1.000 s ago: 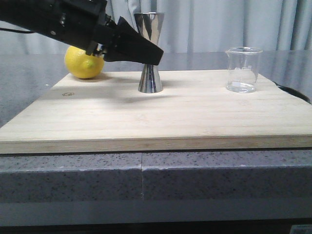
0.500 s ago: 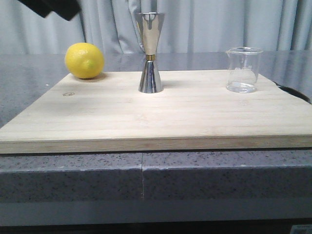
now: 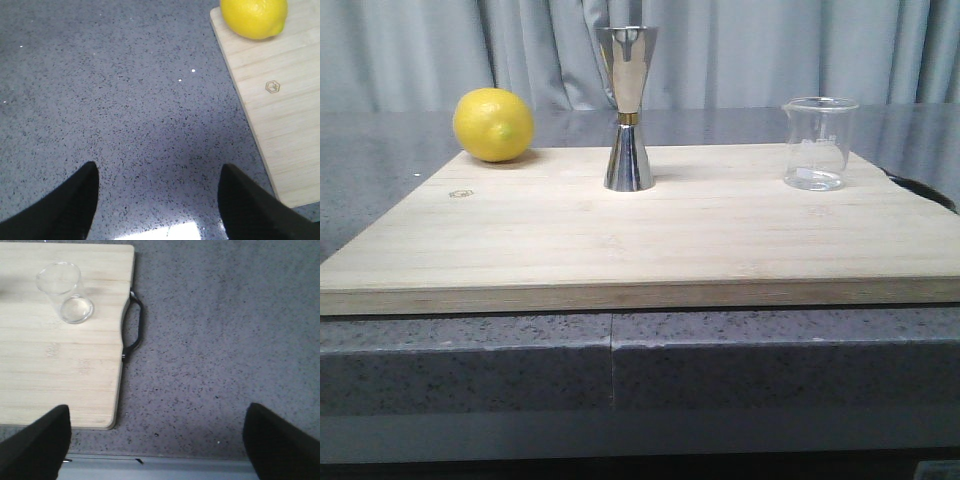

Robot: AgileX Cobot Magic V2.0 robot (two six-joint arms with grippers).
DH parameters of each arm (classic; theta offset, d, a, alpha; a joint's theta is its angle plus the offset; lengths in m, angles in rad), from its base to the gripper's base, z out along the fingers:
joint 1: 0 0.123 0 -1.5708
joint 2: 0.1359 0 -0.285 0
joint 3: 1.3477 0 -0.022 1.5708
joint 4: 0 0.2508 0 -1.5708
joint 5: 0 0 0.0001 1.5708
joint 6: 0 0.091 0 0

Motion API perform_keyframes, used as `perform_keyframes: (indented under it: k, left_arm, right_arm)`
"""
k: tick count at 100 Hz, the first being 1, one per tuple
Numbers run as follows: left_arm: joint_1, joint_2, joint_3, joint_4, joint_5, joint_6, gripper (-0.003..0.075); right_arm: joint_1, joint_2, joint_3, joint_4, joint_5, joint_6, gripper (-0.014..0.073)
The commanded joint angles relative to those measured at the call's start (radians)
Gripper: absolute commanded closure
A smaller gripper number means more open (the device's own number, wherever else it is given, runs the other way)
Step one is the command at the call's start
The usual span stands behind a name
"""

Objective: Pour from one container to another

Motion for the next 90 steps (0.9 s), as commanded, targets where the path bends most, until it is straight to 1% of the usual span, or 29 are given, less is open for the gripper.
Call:
perform_keyframes:
  k: [1, 12, 24, 38, 48, 56, 72, 77, 79, 84, 85, 90]
  left_arm:
    - [0.002, -0.100, 0.030, 0.021, -0.068, -0.072, 0.0262]
    - [0.002, -0.207, 0.138, 0.023, -0.118, -0.103, 0.0262]
    - [0.002, -0.334, 0.281, 0.027, -0.134, -0.139, 0.0262]
    - [0.002, -0.461, 0.409, 0.027, -0.145, -0.173, 0.0262]
    - [0.002, -0.525, 0.464, -0.005, -0.145, -0.179, 0.0262]
    - [0.002, -0.545, 0.484, -0.052, -0.149, -0.180, 0.0262]
    - [0.002, -0.548, 0.490, -0.054, -0.170, -0.180, 0.0263]
    - [0.002, -0.548, 0.490, -0.052, -0.188, -0.180, 0.0274]
    - [0.002, -0.548, 0.490, -0.052, -0.197, -0.180, 0.0288]
    - [0.002, -0.548, 0.490, -0.054, -0.213, -0.180, 0.0335]
    - [0.002, -0.548, 0.490, -0.054, -0.217, -0.180, 0.0343]
    - [0.002, -0.548, 0.490, -0.054, -0.227, -0.180, 0.0416]
  right_arm:
    - [-0.005, -0.006, -0.034, -0.061, -0.039, -0.015, -0.0038]
    - [-0.005, -0.006, -0.030, -0.080, -0.040, -0.048, -0.0036]
    - [-0.005, -0.029, -0.024, -0.067, -0.060, -0.054, -0.0036]
    - [-0.005, -0.125, 0.024, -0.058, -0.155, -0.054, -0.0036]
    - [-0.005, -0.201, 0.070, -0.057, -0.214, -0.052, -0.0036]
    - [-0.005, -0.233, 0.088, -0.057, -0.212, -0.052, -0.0036]
    - [-0.005, -0.242, 0.095, -0.057, -0.189, -0.052, -0.0027]
    - [-0.005, -0.242, 0.095, -0.057, -0.182, -0.052, 0.0013]
    - [-0.005, -0.242, 0.095, -0.057, -0.180, -0.052, 0.0043]
    - [-0.005, -0.242, 0.095, -0.057, -0.180, -0.052, 0.0135]
    - [-0.005, -0.242, 0.095, -0.057, -0.180, -0.052, 0.0165]
    - [-0.005, -0.242, 0.095, -0.057, -0.180, -0.052, 0.0274]
